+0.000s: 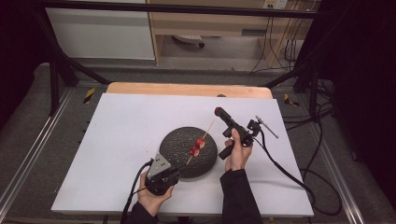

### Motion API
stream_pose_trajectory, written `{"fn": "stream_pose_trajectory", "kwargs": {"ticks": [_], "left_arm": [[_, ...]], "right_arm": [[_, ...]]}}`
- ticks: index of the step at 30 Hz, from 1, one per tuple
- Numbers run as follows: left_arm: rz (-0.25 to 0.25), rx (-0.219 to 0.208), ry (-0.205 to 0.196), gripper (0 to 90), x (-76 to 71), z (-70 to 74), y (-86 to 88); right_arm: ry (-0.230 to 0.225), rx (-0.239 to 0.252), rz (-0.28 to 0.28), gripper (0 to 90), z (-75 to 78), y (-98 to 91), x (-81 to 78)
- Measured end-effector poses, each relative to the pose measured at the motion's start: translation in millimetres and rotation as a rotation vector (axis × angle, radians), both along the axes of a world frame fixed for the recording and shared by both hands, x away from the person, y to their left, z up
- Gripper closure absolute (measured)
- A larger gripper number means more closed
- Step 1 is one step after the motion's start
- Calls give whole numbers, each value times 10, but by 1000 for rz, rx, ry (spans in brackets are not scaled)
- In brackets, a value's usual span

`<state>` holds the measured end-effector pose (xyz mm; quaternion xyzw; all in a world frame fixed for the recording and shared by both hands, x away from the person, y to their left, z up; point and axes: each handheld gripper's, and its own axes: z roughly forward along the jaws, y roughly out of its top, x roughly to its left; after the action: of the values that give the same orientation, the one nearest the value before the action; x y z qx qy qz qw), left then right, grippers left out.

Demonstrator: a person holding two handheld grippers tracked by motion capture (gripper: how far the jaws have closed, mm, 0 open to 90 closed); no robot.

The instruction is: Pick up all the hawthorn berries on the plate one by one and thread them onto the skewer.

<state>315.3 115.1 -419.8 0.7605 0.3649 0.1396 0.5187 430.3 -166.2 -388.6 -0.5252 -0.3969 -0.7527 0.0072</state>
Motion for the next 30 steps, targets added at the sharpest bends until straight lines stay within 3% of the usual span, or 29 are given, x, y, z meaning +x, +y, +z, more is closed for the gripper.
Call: {"fn": "stream_pose_trajectory", "kwargs": {"ticks": [11,30], "left_arm": [[16,-8,-2,881,32,3,-18],[15,-14,-6,882,46,20,-67]], "right_arm": [[-2,44,18,635,-5,14,-25],[-1,50,22,635,-11,23,-36]]}}
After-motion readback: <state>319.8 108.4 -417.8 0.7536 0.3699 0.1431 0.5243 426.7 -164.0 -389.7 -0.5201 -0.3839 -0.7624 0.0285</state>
